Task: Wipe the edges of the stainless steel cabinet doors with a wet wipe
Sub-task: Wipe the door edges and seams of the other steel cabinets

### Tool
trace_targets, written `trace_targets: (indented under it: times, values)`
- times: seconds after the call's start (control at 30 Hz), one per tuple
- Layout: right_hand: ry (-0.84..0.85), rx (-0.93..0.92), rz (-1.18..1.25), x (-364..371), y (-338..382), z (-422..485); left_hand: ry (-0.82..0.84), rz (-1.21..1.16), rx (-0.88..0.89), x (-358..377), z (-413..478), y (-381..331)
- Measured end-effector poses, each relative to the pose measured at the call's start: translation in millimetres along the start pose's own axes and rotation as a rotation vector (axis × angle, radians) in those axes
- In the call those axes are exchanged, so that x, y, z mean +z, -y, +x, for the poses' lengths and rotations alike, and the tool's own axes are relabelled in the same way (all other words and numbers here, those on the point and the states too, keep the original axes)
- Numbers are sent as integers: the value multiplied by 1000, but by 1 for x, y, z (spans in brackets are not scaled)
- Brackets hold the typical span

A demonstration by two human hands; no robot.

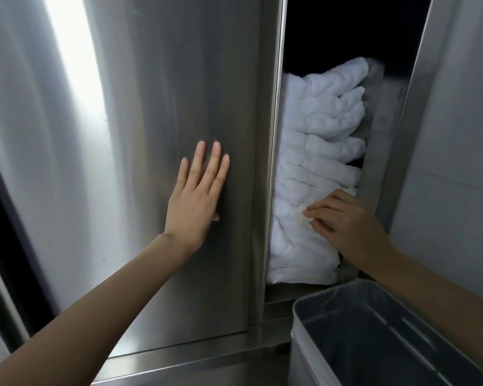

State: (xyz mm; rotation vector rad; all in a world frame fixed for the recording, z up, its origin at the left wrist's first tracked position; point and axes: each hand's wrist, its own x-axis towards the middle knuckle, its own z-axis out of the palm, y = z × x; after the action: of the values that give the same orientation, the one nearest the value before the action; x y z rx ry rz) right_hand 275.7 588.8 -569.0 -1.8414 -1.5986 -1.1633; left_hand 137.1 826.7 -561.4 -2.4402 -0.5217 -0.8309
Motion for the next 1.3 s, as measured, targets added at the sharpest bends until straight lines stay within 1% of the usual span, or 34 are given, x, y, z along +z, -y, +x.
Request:
trace_targets:
  times: [0.17, 0.3, 0.4, 0.53, 0.83, 1.0, 1.17, 1.3]
  values:
    - [17, 7, -30, -3, -3, 4, -15, 12, 13, 0, 11, -23]
    - [34, 7, -72, -6, -13, -5, -59, -30, 25, 0, 23, -46]
    - [48, 44, -94, -11, -23, -17, -82, -14, 31, 0, 31, -62]
    - [20, 35, -125, -19, -35, -25, -97, 7, 46, 0, 40, -82]
    - [-27, 68, -192, -37, -48, -40, -94, -45, 70, 0, 59, -117]
    - [25, 99, -223, -41, -54, -52, -114, -44, 78, -4, 68, -138]
    - [30, 122, -234, -42, -59, -60, -137, -40, 87, -5, 77, -158]
    - [62, 191, -246, -44, -64, -65, -166, -61, 80, -3, 81, -168]
